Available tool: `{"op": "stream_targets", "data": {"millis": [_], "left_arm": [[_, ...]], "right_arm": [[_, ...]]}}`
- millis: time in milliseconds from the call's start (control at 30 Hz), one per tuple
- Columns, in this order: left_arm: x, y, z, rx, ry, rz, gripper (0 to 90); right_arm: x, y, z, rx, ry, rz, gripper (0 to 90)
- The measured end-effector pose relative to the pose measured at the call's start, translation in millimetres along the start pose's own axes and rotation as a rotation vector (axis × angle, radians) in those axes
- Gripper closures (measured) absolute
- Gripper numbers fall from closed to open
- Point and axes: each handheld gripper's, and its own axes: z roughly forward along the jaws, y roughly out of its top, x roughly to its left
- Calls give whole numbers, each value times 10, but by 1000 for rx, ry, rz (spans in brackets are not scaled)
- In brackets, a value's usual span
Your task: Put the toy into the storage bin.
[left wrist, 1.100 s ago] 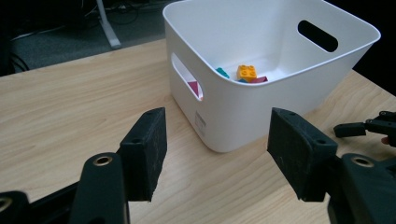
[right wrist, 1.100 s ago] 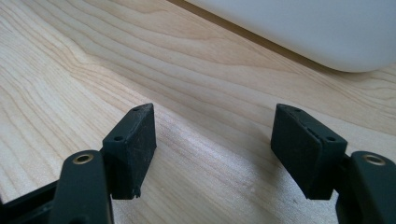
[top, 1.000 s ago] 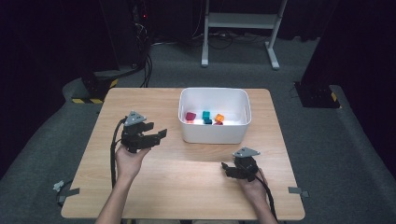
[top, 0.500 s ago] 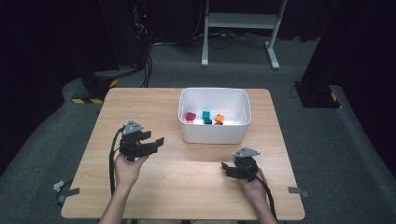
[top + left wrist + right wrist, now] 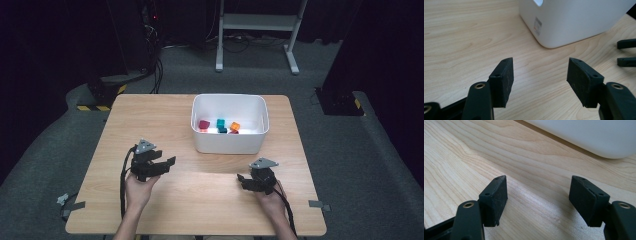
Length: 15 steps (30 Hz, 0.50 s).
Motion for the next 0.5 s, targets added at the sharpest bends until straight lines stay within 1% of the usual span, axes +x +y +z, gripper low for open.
{"op": "stream_targets", "data": {"millis": [67,167,300,500], "left_arm": [[2,-53,56,16,15,1,386],[14,-126,124,31,25,1,386],[32,-241,207,49,23,-14,385],[39,-369,299,66,42,-14,385]], "right_arm": [[0,0,0,0,0,0,310],[0,0,0,-1,0,0,310],[0,0,0,0,0,1,310],[0,0,0,-1,1,0,310]]}}
